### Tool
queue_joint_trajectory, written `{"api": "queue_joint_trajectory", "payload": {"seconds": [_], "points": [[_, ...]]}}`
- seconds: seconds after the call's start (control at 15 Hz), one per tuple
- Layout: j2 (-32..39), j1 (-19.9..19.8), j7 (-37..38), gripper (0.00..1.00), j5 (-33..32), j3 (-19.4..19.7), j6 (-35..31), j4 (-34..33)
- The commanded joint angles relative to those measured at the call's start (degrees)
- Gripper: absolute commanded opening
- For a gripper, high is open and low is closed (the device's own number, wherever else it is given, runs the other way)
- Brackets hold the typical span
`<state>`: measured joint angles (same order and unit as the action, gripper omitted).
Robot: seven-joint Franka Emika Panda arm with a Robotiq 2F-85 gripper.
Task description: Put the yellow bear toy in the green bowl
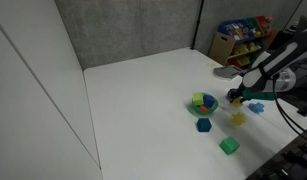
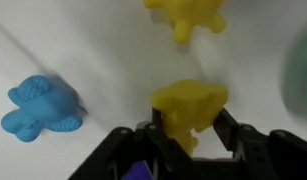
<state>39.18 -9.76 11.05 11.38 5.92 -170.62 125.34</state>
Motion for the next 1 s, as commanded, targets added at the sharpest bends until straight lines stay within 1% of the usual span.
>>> {"api": "queue_joint_trajectory", "payload": {"seconds": [0.0,0.2,0.47,0.6,0.8,0.93], "points": [[-8.09,0.50,-2.70,0.30,-0.60,-1.70,0.42,5.60],[-12.23,-0.68,-6.76,0.30,-0.55,-5.84,-0.54,8.45],[-15.49,0.36,-10.72,0.30,-1.12,-9.23,-1.73,10.18],[-15.73,1.59,-11.51,0.30,-1.93,-9.82,-1.91,9.48],[-14.48,5.62,-10.58,0.30,-5.12,-7.58,-3.34,7.80],[-13.36,7.37,-10.29,0.30,-6.74,-6.86,-4.05,6.78]]}}
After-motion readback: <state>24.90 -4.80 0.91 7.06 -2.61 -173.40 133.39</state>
